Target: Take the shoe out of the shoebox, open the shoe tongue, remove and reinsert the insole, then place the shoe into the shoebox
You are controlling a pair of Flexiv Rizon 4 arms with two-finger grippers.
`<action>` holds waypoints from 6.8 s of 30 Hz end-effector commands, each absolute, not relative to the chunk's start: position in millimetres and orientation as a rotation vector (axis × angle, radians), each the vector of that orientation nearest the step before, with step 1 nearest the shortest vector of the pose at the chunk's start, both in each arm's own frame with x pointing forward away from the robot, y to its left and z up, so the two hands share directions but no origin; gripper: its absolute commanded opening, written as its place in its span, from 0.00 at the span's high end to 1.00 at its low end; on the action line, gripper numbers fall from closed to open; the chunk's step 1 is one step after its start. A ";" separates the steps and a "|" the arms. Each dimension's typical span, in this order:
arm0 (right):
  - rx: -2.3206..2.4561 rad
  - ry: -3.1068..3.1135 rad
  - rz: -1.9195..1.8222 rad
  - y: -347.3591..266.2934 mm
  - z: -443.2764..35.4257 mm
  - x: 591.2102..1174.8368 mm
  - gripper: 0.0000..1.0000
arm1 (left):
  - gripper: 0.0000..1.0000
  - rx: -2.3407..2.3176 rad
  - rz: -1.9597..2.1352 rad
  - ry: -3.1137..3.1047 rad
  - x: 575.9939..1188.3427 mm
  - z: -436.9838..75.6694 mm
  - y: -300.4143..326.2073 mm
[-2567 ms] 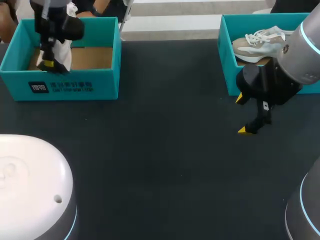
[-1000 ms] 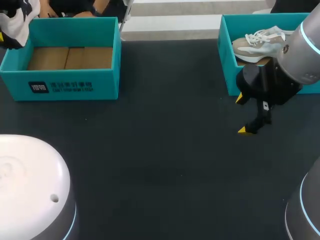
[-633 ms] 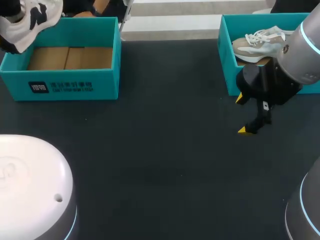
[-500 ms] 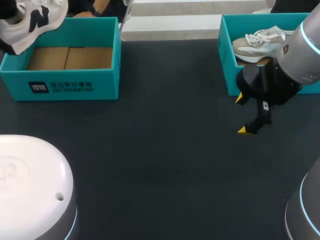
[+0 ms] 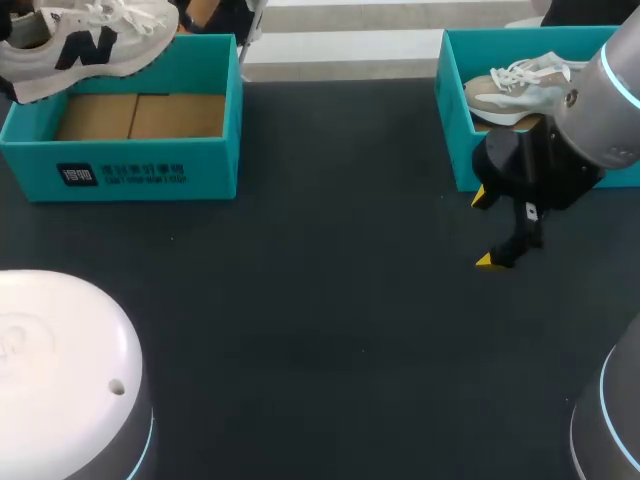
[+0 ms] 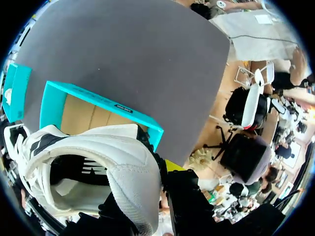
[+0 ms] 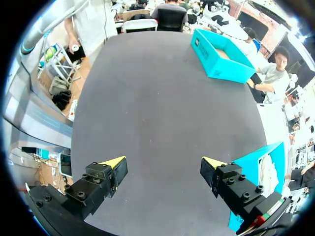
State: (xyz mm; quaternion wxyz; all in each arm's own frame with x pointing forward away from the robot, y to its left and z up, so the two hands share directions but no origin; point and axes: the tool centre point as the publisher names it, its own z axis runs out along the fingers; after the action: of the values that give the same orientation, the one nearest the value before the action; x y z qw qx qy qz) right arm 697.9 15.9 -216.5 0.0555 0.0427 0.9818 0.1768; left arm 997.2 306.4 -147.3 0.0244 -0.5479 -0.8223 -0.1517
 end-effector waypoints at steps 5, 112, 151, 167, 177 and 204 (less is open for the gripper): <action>0.130 2.981 0.535 16.9 -217.7 698.5 0.00 | 1.00 -2.576 -0.615 -1.736 999.3 -143.2 310.0; 0.130 2.981 0.535 16.9 -217.7 698.5 0.00 | 1.00 -2.120 -0.401 -2.043 1055.2 -313.5 305.8; 0.130 2.981 0.535 16.9 -217.7 698.5 0.00 | 1.00 -2.062 -0.318 -1.963 1036.7 -373.0 312.2; 0.130 2.981 0.535 16.9 -217.7 698.5 0.00 | 0.55 -2.094 -0.285 -1.960 1037.0 -366.2 311.5; 0.130 2.981 0.535 16.9 -217.7 698.5 0.00 | 0.55 -2.150 -0.232 -1.982 1038.0 -344.0 308.6; 0.130 2.981 0.535 16.9 -217.7 698.5 0.00 | 0.22 -2.346 0.011 -2.047 1043.5 -256.2 301.2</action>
State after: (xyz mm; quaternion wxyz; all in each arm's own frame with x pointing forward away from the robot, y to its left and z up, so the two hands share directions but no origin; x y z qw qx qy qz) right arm 697.9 15.9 -216.5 0.0555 0.0427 0.9818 0.1768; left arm 1045.0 293.4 -273.8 0.0209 -0.7531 -0.6576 -0.0030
